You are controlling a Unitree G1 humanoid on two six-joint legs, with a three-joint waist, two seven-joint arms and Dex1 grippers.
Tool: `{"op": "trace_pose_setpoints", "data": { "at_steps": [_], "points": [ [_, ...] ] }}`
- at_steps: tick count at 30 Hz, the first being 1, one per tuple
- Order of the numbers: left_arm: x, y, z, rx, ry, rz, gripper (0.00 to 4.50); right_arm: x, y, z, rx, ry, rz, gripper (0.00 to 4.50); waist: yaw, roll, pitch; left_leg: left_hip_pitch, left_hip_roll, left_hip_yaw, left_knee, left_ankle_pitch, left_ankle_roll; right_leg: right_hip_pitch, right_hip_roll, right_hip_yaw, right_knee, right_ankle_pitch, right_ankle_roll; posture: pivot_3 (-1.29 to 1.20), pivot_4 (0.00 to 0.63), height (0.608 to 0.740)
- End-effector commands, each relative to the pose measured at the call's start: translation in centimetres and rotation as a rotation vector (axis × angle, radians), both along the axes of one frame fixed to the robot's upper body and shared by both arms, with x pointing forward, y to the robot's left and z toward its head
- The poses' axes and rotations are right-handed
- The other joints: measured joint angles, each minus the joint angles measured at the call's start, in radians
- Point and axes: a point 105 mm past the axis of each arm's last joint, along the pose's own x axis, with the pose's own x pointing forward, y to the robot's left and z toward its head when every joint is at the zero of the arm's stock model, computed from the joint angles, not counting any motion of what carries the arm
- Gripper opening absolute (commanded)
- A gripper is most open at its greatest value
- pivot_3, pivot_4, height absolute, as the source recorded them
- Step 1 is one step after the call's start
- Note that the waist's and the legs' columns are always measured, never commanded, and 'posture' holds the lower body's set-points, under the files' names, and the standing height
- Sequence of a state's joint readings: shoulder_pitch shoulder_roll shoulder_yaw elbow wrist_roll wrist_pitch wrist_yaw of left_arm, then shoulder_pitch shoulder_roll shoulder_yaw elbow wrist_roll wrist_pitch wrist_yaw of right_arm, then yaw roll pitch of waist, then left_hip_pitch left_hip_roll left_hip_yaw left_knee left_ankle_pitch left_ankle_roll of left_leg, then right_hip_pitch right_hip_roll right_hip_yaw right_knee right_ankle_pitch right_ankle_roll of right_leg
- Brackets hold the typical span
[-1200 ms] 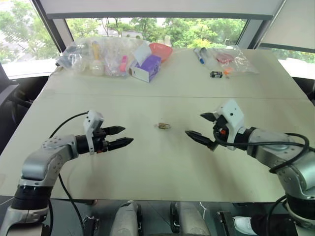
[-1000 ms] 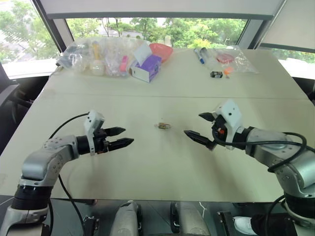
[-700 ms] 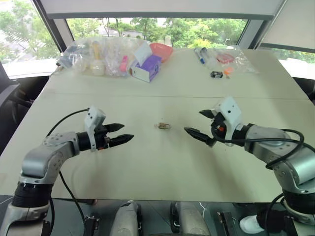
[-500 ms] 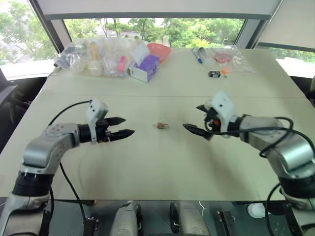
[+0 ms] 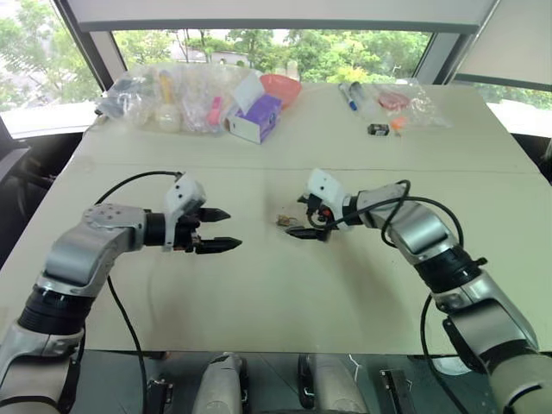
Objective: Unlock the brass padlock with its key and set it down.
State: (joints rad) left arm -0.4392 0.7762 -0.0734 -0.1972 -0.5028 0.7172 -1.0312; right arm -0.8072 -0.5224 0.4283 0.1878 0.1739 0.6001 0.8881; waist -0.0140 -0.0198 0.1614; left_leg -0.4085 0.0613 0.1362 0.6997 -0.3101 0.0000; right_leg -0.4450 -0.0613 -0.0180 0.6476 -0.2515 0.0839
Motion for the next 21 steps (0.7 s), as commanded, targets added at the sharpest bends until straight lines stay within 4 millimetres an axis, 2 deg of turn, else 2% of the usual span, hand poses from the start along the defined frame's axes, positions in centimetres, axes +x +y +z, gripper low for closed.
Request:
{"op": "trace_pose_setpoints", "data": {
  "at_steps": [1, 10, 13, 18, 19, 21],
  "points": [
    [-0.1, -0.1, 1.4, -0.034, -0.048, 0.019, 3.76, 0.8, 1.0, 0.4, -0.012, -0.032, 0.028, 4.50, -0.001, 0.000, 0.000, 0.000, 0.000, 0.000, 0.000, 0.000, 0.000, 0.000, 0.000, 0.000, 0.000, 0.000, 0.000, 0.00, 0.150, 0.734],
    [-0.1, 0.2, 0.9, -0.051, -0.043, 0.063, 3.76, 2.0, 1.4, -1.9, -0.071, -0.007, 0.043, 4.50, -0.001, 0.000, 0.000, 0.001, 0.000, 0.001, 0.000, 0.000, 0.000, 0.000, 0.000, 0.000, 0.001, 0.000, 0.000, 0.00, 0.150, 0.734],
    [-0.1, 0.2, 0.9, -0.056, -0.048, 0.073, 3.82, 2.4, 1.2, -2.6, -0.097, 0.002, 0.035, 3.61, -0.004, 0.000, 0.000, 0.001, 0.000, 0.001, 0.000, 0.000, -0.001, 0.001, 0.000, 0.000, 0.001, 0.000, 0.000, 0.00, 0.150, 0.734],
    [0.0, 0.3, 0.9, -0.061, -0.055, 0.088, 3.82, 2.1, 0.6, -3.1, -0.129, 0.008, 0.056, 1.03, -0.002, 0.001, 0.000, 0.002, 0.000, 0.001, 0.000, 0.001, -0.002, 0.002, 0.000, 0.000, 0.002, 0.000, 0.000, 0.00, 0.150, 0.734],
    [0.0, 0.4, 0.9, -0.062, -0.056, 0.090, 3.82, 2.0, 0.5, -3.0, -0.129, 0.008, 0.060, 0.66, 0.000, 0.001, 0.000, 0.002, 0.000, 0.001, 0.000, 0.001, -0.002, 0.002, 0.000, 0.000, 0.002, 0.000, 0.000, 0.00, 0.150, 0.734],
    [0.1, 0.5, 0.9, -0.064, -0.056, 0.092, 3.82, 1.7, 0.4, -2.9, -0.127, 0.007, 0.067, 0.69, 0.002, 0.001, 0.000, 0.002, 0.000, 0.001, 0.000, 0.001, -0.002, 0.002, 0.000, 0.000, 0.002, 0.000, 0.000, 0.00, 0.150, 0.734]
  ]
}}
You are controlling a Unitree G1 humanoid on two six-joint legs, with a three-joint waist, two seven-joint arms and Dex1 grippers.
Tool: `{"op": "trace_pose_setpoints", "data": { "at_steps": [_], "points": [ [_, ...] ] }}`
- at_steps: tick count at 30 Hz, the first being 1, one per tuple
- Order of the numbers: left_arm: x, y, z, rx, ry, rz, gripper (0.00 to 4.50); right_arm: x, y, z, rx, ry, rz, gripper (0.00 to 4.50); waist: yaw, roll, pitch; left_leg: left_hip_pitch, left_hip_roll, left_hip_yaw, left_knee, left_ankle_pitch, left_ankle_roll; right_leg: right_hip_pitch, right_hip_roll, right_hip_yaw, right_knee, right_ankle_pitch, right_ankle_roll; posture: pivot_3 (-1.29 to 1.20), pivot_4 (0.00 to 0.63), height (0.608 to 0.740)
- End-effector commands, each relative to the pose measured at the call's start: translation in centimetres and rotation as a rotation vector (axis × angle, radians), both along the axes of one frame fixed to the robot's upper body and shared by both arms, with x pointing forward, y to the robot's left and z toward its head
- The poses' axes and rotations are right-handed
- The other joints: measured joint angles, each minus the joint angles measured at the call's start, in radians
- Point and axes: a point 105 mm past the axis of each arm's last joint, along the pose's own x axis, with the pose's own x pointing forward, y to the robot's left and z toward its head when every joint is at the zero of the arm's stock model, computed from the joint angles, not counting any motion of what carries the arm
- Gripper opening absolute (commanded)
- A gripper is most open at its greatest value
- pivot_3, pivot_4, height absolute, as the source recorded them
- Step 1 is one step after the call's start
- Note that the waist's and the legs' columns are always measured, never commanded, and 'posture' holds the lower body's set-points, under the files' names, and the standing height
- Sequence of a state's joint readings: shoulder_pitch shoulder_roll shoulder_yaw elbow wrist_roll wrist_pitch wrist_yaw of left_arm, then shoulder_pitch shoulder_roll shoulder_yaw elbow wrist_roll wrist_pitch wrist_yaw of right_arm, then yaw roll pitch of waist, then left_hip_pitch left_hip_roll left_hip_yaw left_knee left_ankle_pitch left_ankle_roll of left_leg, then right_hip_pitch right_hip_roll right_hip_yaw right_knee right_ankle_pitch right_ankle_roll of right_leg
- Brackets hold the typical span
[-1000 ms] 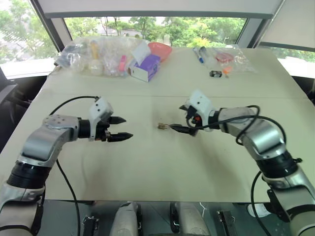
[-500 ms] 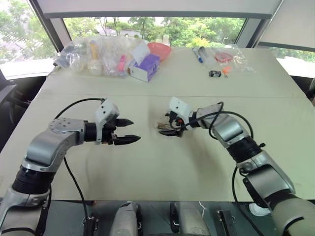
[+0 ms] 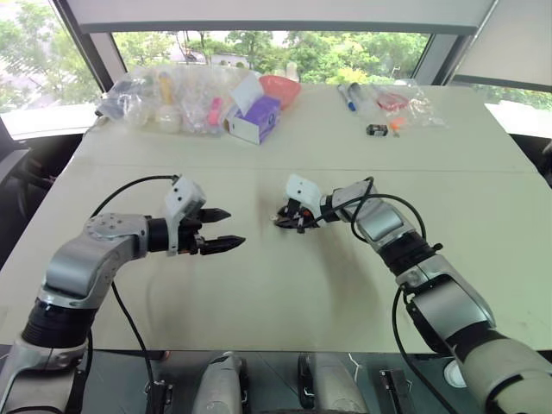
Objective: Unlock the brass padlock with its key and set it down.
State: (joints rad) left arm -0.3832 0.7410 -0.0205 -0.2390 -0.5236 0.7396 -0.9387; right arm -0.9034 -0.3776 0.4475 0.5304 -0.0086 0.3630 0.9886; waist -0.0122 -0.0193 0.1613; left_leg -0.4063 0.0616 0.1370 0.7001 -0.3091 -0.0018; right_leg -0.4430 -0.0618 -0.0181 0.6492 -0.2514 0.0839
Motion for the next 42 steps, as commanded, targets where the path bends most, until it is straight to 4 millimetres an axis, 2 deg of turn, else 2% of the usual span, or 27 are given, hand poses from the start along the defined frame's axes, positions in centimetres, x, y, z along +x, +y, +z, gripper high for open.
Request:
{"op": "trace_pose_setpoints", "data": {
  "at_steps": [1, 7, 13, 20, 26, 29, 33, 34, 36, 39, 42],
  "points": [
    [0.2, 0.1, 1.1, -0.017, -0.047, 0.002, 3.82, -0.3, -1.3, -0.4, -0.039, -0.001, -0.017, 0.69, 0.002, 0.000, 0.000, 0.000, 0.000, 0.000, 0.000, 0.000, 0.000, 0.000, 0.000, 0.000, 0.000, 0.000, 0.000, 0.00, 0.150, 0.734],
    [0.7, -0.2, 1.0, -0.023, -0.048, -0.011, 3.82, -1.1, -1.1, 0.1, -0.026, -0.019, -0.006, 0.69, -0.001, 0.000, 0.000, 0.000, 0.000, 0.000, 0.000, 0.000, 0.000, 0.000, 0.000, 0.000, 0.000, 0.000, 0.000, 0.00, 0.150, 0.734],
    [0.9, -0.4, 1.0, -0.027, -0.053, -0.019, 3.82, -0.4, -1.8, 0.2, -0.019, -0.034, -0.059, 3.70, -0.002, 0.000, 0.000, 0.000, 0.000, 0.001, 0.000, 0.000, 0.000, 0.000, 0.000, 0.000, 0.000, 0.000, 0.000, 0.00, 0.150, 0.734],
    [1.0, -0.2, 1.0, -0.026, -0.057, -0.012, 3.82, -0.7, -2.3, 0.2, -0.006, 0.004, -0.068, 3.70, 0.000, 0.000, 0.000, 0.000, 0.000, 0.001, 0.000, 0.000, 0.000, 0.000, 0.000, 0.000, 0.000, 0.000, 0.000, 0.00, 0.150, 0.734],
    [1.0, -0.3, 1.0, -0.032, -0.059, -0.007, 3.82, -1.6, -2.9, -0.8, -0.030, 0.080, -0.082, 3.70, 0.000, 0.000, 0.000, 0.000, 0.000, 0.001, 0.000, 0.000, 0.000, 0.000, 0.000, 0.000, 0.000, 0.000, 0.000, 0.00, 0.150, 0.734],
    [1.2, -0.4, 1.1, -0.038, -0.063, -0.008, 3.82, -1.7, -2.9, -1.2, -0.035, 0.084, -0.086, 2.85, 0.000, 0.000, 0.000, 0.000, 0.000, 0.000, 0.000, 0.000, 0.000, 0.000, 0.000, 0.000, 0.000, 0.000, 0.000, 0.00, 0.150, 0.734],
    [1.6, -0.3, 1.0, -0.040, -0.066, -0.007, 3.82, -1.5, -2.5, -1.4, -0.023, 0.095, -0.095, 0.85, -0.001, 0.000, 0.000, 0.000, 0.000, 0.001, 0.000, 0.000, 0.000, 0.000, 0.000, 0.000, 0.000, 0.000, 0.000, 0.00, 0.150, 0.734],
    [1.7, -0.3, 1.0, -0.040, -0.066, -0.006, 3.82, -1.4, -2.4, -1.4, -0.020, 0.097, -0.098, 0.67, -0.002, 0.000, 0.000, 0.001, 0.000, 0.001, 0.000, 0.000, 0.000, 0.001, 0.000, 0.000, 0.000, 0.000, 0.000, 0.00, 0.150, 0.734],
    [1.9, -0.3, 0.8, -0.039, -0.066, -0.005, 3.82, -1.3, -2.1, -1.4, -0.018, 0.093, -0.098, 0.67, -0.004, 0.000, 0.000, 0.001, 0.000, 0.001, 0.000, 0.000, 0.000, 0.001, 0.000, 0.000, 0.000, 0.000, 0.000, 0.00, 0.150, 0.734],
    [2.4, -0.1, 0.4, -0.043, -0.064, -0.001, 3.82, -0.9, -1.8, -0.2, -0.005, 0.014, -0.086, 0.67, -0.007, 0.000, 0.000, 0.002, 0.000, 0.001, 0.000, 0.000, 0.000, 0.001, 0.001, 0.000, 0.000, 0.000, 0.000, 0.00, 0.150, 0.734],
    [3.1, -0.3, 0.9, -0.150, -0.038, 0.010, 3.82, -0.9, -1.5, 3.7, 0.017, -0.257, 0.011, 0.67, -0.001, 0.000, 0.000, 0.001, 0.000, 0.001, 0.000, 0.000, -0.001, 0.000, 0.001, 0.000, 0.000, 0.000, 0.000, 0.00, 0.150, 0.734]
  ]
}}
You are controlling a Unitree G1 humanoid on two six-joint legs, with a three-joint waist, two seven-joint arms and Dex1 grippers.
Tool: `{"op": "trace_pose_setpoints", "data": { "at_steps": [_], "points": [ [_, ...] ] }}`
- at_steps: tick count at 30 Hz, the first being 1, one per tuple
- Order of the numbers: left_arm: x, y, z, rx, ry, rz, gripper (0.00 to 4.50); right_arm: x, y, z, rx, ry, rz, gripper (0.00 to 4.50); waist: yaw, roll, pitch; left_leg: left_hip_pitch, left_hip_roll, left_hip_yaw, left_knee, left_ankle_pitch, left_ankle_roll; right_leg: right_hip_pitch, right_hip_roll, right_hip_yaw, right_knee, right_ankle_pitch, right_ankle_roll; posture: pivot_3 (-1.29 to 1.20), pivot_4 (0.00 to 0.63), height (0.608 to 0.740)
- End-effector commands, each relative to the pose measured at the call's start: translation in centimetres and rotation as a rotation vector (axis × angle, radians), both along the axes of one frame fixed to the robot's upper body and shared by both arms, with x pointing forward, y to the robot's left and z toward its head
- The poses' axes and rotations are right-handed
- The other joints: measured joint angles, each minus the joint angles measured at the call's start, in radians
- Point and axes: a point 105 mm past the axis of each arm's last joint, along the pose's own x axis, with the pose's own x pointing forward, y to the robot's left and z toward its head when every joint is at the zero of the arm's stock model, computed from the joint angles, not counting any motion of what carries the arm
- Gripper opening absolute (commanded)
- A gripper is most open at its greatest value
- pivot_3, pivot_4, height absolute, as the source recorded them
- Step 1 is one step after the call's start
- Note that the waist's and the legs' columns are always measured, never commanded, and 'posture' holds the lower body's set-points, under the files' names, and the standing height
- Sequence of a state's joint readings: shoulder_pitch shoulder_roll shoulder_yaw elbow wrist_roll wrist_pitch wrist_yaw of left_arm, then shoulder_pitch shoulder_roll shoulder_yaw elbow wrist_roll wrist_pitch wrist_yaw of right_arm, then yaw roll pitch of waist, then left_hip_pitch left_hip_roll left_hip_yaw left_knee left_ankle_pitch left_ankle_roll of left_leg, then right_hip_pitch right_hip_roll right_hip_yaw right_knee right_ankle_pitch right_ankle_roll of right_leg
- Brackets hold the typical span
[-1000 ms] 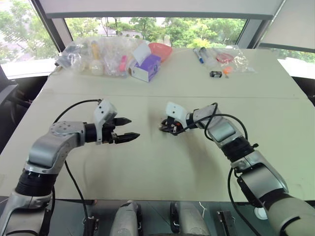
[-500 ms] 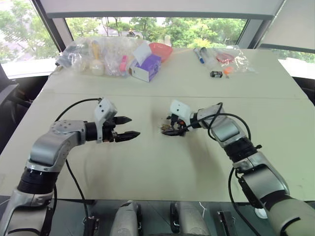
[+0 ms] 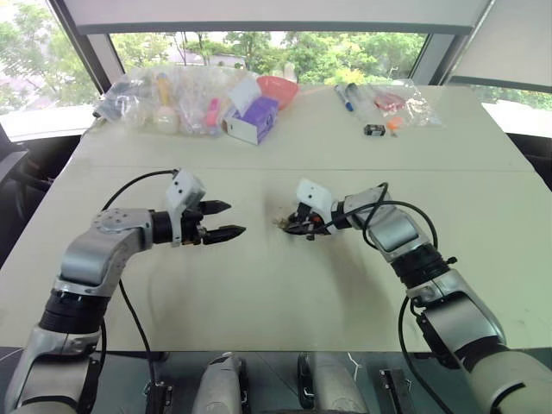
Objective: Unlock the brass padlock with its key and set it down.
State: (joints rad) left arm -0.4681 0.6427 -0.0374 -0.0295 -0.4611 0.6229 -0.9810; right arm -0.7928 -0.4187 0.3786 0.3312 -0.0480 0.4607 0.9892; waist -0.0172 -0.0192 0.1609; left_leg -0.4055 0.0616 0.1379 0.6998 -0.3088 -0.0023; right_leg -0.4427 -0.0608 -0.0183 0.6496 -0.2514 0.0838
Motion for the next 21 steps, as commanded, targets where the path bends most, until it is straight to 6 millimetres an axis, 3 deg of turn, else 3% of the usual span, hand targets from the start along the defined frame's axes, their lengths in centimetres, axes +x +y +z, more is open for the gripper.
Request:
{"op": "trace_pose_setpoints", "data": {
  "at_steps": [1, 6, 12, 13, 15, 21],
  "points": [
    [0.8, -0.2, 2.0, -0.134, -0.010, -0.008, 3.82, -0.1, 0.0, 5.0, -0.008, -0.341, 0.098, 0.67, 0.008, 0.001, 0.001, -0.001, 0.000, 0.000, 0.000, 0.000, 0.000, -0.001, 0.000, 0.000, 0.000, 0.000, 0.000, 0.00, 0.150, 0.734],
    [1.0, -1.0, 4.3, -0.287, 0.018, -0.095, 3.82, -1.7, -0.6, 9.0, -0.032, -0.576, 0.152, 0.67, 0.004, 0.000, 0.001, -0.003, -0.001, -0.001, 0.000, 0.000, 0.000, -0.002, -0.001, 0.000, -0.002, 0.000, 0.000, 0.00, 0.150, 0.734],
    [1.4, -3.7, 5.5, -0.355, 0.047, -0.208, 3.82, -2.9, -0.3, 10.2, 0.010, -0.596, 0.127, 0.67, 0.006, 0.001, 0.001, -0.002, 0.000, 0.000, 0.000, 0.000, 0.000, -0.001, 0.000, -0.001, -0.001, 0.000, 0.000, 0.00, 0.150, 0.734],
    [1.3, -4.1, 5.7, -0.377, 0.067, -0.233, 4.06, -2.9, -0.3, 10.3, 0.013, -0.602, 0.120, 0.67, 0.007, 0.001, 0.001, -0.002, -0.001, 0.000, 0.001, 0.000, 0.000, -0.001, 0.000, -0.001, -0.001, 0.000, 0.000, 0.00, 0.150, 0.734],
    [1.5, -4.4, 5.8, -0.378, 0.075, -0.248, 4.48, -3.0, -0.1, 10.4, 0.016, -0.605, 0.113, 0.67, 0.005, 0.001, 0.001, -0.002, -0.001, 0.000, 0.001, 0.000, 0.000, -0.001, 0.000, -0.001, -0.001, 0.000, 0.000, 0.00, 0.150, 0.734],
    [2.9, -5.0, 5.4, -0.344, 0.040, -0.215, 4.48, -3.7, 0.3, 10.9, 0.024, -0.623, 0.107, 0.67, 0.003, 0.001, 0.001, -0.002, -0.001, -0.001, 0.000, 0.000, 0.000, -0.001, 0.000, -0.001, -0.001, 0.000, 0.000, 0.00, 0.150, 0.734]
  ]
}}
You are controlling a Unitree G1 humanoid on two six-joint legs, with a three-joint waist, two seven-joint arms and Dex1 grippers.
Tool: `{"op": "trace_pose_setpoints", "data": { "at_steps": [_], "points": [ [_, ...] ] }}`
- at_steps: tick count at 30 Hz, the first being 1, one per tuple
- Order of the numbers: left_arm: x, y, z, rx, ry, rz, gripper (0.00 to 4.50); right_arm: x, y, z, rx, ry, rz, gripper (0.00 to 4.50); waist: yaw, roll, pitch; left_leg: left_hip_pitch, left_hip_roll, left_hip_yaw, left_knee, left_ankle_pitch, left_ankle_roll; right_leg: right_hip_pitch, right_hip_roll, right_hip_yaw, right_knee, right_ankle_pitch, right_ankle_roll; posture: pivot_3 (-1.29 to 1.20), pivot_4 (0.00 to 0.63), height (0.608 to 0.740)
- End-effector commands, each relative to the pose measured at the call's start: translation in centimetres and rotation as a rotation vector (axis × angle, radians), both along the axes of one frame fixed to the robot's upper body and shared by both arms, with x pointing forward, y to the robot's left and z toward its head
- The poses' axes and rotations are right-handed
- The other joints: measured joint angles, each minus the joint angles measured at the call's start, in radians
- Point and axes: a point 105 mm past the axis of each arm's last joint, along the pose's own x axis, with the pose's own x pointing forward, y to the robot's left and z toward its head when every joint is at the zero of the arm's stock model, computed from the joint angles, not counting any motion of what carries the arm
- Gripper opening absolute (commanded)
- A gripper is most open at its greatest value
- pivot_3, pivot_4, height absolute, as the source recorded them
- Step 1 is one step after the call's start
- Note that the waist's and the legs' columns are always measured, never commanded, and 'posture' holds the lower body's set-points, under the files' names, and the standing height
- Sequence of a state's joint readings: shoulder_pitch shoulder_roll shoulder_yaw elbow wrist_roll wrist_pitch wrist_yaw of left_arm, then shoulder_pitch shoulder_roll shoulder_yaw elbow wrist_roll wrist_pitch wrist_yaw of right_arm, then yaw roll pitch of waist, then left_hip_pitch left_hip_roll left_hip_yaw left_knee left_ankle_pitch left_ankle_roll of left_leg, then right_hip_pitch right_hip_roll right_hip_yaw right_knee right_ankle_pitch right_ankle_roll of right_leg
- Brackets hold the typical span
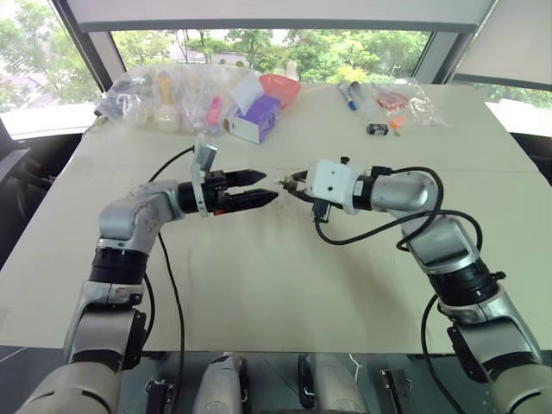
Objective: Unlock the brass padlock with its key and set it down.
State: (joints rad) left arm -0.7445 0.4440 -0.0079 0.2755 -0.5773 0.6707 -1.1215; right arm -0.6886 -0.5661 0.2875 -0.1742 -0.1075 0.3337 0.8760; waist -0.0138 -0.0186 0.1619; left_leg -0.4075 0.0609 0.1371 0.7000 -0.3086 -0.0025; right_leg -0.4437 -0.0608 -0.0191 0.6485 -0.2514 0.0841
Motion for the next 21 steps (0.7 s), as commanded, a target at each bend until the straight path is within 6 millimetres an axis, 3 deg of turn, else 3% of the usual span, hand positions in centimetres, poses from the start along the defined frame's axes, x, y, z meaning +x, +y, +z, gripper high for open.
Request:
{"op": "trace_pose_setpoints", "data": {
  "at_steps": [1, 4, 7, 11, 18, 21],
  "points": [
    [0.6, -0.1, 1.3, -0.016, -0.051, 0.004, 4.48, -0.7, 0.5, 1.9, 0.033, -0.070, 0.011, 0.67, 0.001, 0.000, 0.000, 0.000, 0.000, 0.000, 0.000, 0.000, 0.000, 0.000, 0.000, 0.000, 0.000, 0.000, 0.000, 0.00, 0.150, 0.734],
    [0.9, -0.2, 1.6, -0.028, -0.052, 0.001, 4.48, -0.9, 0.6, 2.1, 0.035, -0.076, 0.008, 0.67, 0.002, 0.000, 0.000, 0.000, 0.000, 0.000, 0.000, 0.000, 0.000, 0.000, 0.000, 0.000, 0.000, 0.000, 0.000, 0.00, 0.150, 0.734],
    [0.8, -0.7, 1.6, -0.034, -0.051, -0.020, 3.81, -1.3, 0.8, 2.2, 0.041, -0.079, 0.016, 0.67, 0.003, 0.000, 0.000, 0.000, 0.000, 0.000, 0.000, 0.000, 0.000, 0.000, 0.000, 0.000, 0.000, 0.000, 0.000, 0.00, 0.150, 0.734],
    [0.8, -1.0, 1.7, -0.040, -0.053, -0.026, 1.81, -1.4, 0.9, 2.3, 0.042, -0.077, 0.018, 0.67, 0.002, 0.000, 0.000, 0.000, 0.000, 0.000, 0.000, 0.000, 0.000, 0.000, 0.000, 0.000, 0.000, 0.000, 0.000, 0.00, 0.150, 0.734],
    [0.9, -1.1, 1.9, -0.063, -0.054, -0.027, 1.81, -1.5, 1.0, 2.1, 0.036, -0.074, 0.020, 0.67, 0.001, 0.000, 0.000, 0.000, 0.000, 0.000, 0.000, 0.000, 0.000, 0.000, 0.000, 0.000, 0.000, 0.000, 0.000, 0.00, 0.150, 0.734],
    [0.8, -1.1, 2.0, -0.064, -0.056, -0.035, 0.95, -1.5, 1.0, 2.0, 0.037, -0.073, 0.019, 0.67, 0.002, 0.000, 0.000, 0.000, 0.000, 0.000, 0.000, 0.000, 0.000, 0.000, 0.000, 0.000, 0.000, 0.000, 0.000, 0.00, 0.150, 0.734]
  ]
}}
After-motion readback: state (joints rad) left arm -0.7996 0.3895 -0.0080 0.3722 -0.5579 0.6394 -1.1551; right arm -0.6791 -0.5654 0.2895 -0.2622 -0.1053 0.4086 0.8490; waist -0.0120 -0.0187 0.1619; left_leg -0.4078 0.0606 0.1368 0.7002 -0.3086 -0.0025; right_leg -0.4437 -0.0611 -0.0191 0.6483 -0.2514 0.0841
